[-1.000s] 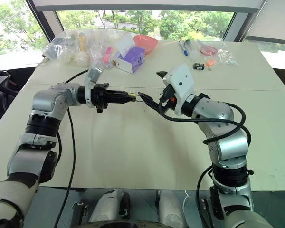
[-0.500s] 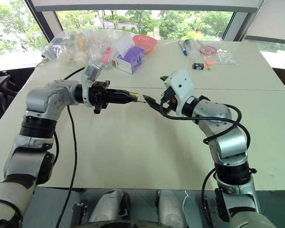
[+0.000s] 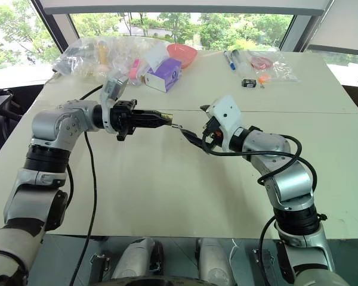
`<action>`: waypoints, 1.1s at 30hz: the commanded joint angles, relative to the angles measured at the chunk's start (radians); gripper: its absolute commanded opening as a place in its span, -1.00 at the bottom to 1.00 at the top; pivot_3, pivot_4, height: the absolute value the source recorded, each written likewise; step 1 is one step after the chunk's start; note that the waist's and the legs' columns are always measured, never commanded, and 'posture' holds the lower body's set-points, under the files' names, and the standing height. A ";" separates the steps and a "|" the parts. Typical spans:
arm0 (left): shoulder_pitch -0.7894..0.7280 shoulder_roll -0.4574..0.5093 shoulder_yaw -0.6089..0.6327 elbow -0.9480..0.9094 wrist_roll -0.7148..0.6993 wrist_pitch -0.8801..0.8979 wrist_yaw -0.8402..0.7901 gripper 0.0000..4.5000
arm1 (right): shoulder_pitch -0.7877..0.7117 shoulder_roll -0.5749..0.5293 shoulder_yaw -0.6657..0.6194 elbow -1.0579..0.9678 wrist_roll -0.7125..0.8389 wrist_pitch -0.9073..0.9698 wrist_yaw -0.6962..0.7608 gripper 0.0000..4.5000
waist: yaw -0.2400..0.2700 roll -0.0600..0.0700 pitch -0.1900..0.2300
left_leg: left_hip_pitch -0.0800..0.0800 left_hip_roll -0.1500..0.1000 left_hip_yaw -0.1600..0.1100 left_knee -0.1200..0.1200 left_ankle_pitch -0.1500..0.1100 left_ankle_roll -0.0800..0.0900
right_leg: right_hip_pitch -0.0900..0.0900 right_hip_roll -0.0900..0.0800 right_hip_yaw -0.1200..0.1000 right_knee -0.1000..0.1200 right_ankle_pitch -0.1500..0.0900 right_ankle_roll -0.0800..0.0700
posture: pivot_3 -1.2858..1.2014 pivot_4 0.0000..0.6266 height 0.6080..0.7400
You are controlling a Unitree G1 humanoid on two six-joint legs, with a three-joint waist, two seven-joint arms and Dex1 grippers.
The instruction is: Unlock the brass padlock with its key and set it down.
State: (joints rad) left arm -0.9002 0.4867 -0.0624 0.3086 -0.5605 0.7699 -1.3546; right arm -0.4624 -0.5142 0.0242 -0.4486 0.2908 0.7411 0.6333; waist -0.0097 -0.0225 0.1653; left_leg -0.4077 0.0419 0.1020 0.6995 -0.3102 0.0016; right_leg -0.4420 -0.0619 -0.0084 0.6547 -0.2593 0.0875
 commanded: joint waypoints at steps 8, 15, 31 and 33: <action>-0.110 -0.225 0.062 0.341 -0.021 0.153 0.165 -1.00 | 0.159 -0.188 -0.140 -0.179 0.069 0.091 0.026 0.98 | 0.020 0.000 0.000 | 0.000 -0.002 -0.001 0.000 -0.002 0.004 | 0.001 -0.001 0.000 -0.002 0.000 0.000 | 0.03 -0.52 0.92; -0.106 -0.340 0.057 0.511 0.058 0.187 0.320 -1.00 | 0.221 -0.289 -0.175 -0.292 0.085 0.195 0.002 0.98 | 0.017 0.000 0.000 | 0.000 -0.002 -0.002 0.000 -0.003 0.005 | 0.001 0.000 0.000 -0.002 0.000 0.000 | 0.03 -0.52 0.92; -0.154 -0.336 0.060 0.748 0.231 -0.033 0.416 0.49 | 0.255 -0.293 -0.164 -0.312 0.085 0.190 -0.048 1.00 | 0.021 0.000 -0.001 | 0.001 -0.003 -0.002 0.000 -0.003 0.005 | 0.003 -0.001 0.000 -0.002 0.000 0.001 | 0.03 -0.52 0.92; -0.143 -0.327 0.036 0.740 0.255 -0.063 0.399 0.92 | 0.251 -0.293 -0.162 -0.303 0.083 0.182 -0.049 1.00 | 0.020 -0.001 -0.001 | 0.004 -0.003 -0.002 0.000 -0.003 0.005 | 0.006 -0.001 0.000 -0.002 0.000 0.001 | 0.03 -0.52 0.92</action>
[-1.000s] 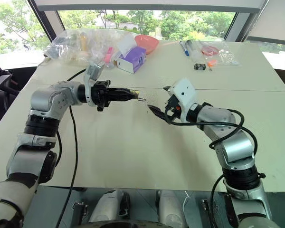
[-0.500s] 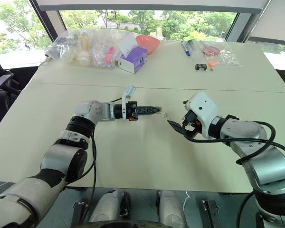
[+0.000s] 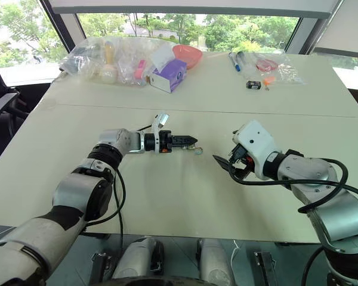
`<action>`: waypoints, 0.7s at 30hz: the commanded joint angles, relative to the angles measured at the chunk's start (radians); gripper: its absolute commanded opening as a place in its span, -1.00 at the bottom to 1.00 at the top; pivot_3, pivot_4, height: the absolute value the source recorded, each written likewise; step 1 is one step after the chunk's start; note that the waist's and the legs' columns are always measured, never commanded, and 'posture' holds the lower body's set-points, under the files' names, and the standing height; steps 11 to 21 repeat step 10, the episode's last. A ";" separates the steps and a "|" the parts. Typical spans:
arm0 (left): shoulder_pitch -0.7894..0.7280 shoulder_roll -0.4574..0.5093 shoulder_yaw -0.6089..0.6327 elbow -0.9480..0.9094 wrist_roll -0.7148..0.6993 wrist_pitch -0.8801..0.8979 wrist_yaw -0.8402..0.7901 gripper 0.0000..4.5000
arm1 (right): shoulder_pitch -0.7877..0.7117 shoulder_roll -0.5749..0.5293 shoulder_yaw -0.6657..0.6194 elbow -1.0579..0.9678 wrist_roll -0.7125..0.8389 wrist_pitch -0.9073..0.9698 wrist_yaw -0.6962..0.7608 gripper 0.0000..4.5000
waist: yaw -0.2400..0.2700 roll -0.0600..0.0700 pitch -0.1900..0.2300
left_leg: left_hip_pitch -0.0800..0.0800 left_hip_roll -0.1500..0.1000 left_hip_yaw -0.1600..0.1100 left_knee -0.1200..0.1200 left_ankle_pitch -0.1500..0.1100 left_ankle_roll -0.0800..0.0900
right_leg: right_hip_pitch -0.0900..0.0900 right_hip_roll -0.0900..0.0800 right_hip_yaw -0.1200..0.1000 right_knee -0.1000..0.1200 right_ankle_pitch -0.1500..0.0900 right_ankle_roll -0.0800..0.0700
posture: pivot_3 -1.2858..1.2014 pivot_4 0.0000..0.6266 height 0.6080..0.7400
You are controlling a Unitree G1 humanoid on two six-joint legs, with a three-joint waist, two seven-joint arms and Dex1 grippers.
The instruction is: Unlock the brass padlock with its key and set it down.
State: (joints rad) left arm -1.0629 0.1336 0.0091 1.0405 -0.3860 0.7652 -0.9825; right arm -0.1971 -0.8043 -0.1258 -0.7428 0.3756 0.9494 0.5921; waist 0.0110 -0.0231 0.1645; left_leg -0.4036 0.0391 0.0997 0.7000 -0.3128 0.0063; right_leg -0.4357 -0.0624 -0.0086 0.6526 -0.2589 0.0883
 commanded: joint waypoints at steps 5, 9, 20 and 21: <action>0.121 0.164 -0.100 -0.160 0.175 -0.287 -0.025 0.99 | 0.010 -0.007 -0.011 0.011 -0.006 -0.050 -0.001 1.00 | -0.031 0.000 0.000 | 0.013 0.003 0.001 -0.002 -0.001 0.001 | 0.011 0.001 0.001 -0.002 0.000 -0.001 | 0.03 -0.52 0.92; 0.239 0.252 -0.042 -0.473 0.105 -0.249 -0.035 0.99 | 0.034 0.021 -0.010 0.017 -0.002 -0.067 -0.016 1.00 | -0.039 0.000 0.000 | 0.013 0.008 0.001 -0.004 -0.001 0.001 | 0.007 0.004 0.002 0.000 0.001 -0.002 | 0.03 -0.52 0.92; 0.288 0.270 -0.022 -0.576 0.085 -0.221 -0.020 0.99 | 0.044 0.031 -0.005 0.024 -0.009 -0.080 -0.025 1.00 | -0.039 0.000 0.000 | 0.012 0.009 0.001 -0.004 -0.001 0.001 | 0.007 0.005 0.002 0.001 0.000 -0.003 | 0.03 -0.52 0.92; 0.288 0.270 -0.022 -0.576 0.085 -0.221 -0.020 0.99 | 0.044 0.031 -0.005 0.024 -0.009 -0.080 -0.025 1.00 | -0.039 0.000 0.000 | 0.012 0.009 0.001 -0.004 -0.001 0.001 | 0.007 0.005 0.002 0.001 0.000 -0.003 | 0.03 -0.52 0.92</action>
